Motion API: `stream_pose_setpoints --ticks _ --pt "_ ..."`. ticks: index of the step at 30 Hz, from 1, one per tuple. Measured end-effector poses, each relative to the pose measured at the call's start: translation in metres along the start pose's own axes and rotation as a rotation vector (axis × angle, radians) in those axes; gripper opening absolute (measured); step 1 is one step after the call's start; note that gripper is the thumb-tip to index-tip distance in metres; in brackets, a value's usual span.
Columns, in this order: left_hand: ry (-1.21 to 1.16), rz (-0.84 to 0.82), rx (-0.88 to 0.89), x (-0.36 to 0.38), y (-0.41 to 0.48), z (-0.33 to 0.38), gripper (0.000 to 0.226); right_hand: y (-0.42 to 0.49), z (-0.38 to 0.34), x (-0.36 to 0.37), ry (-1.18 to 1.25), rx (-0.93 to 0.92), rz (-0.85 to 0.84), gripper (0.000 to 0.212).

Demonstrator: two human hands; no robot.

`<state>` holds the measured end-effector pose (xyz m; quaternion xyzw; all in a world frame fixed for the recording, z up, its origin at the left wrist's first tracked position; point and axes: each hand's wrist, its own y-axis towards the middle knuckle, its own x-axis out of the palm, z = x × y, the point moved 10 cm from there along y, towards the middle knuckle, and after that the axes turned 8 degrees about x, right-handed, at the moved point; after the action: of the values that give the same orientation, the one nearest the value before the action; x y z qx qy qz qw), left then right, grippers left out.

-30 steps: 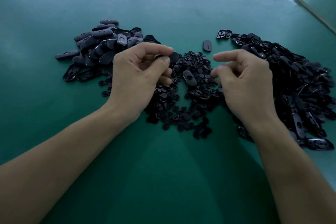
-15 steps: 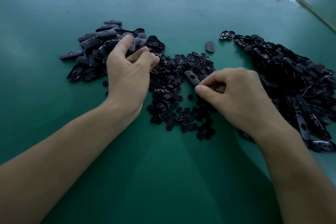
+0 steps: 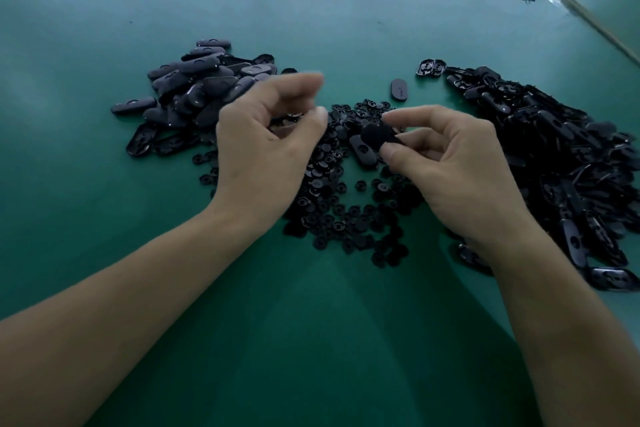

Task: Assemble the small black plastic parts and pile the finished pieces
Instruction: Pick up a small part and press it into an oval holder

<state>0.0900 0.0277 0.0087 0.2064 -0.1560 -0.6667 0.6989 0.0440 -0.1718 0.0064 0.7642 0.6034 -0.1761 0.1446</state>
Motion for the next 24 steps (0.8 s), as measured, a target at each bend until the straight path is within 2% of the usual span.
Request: stream_pose_setpoints --ticks 3,8,16,18,20,22,24 --pt "-0.024 -0.129 -0.003 0.015 -0.005 0.004 0.013 0.000 -0.005 0.006 0.126 -0.020 -0.065 0.020" --pt "-0.048 -0.263 -0.005 0.028 -0.009 0.009 0.010 -0.004 -0.016 0.014 0.203 -0.094 -0.124 0.027" --pt "-0.187 -0.265 -0.072 0.031 -0.009 0.002 0.019 -0.003 -0.010 0.008 0.235 -0.052 -0.024 0.020" --pt "-0.208 -0.250 -0.081 0.029 -0.009 0.001 0.018 -0.004 -0.010 -0.002 0.094 -0.083 0.098 0.015" --pt "-0.227 -0.236 -0.084 0.028 -0.009 0.000 0.018 -0.006 -0.014 -0.012 -0.149 -0.128 0.228 0.015" --pt "-0.234 -0.228 -0.081 0.028 -0.008 -0.001 0.019 -0.006 -0.013 -0.012 -0.425 -0.128 0.267 0.023" --pt "-0.234 -0.218 -0.080 0.026 -0.008 -0.001 0.018 -0.004 -0.007 -0.007 -0.621 -0.102 0.235 0.028"
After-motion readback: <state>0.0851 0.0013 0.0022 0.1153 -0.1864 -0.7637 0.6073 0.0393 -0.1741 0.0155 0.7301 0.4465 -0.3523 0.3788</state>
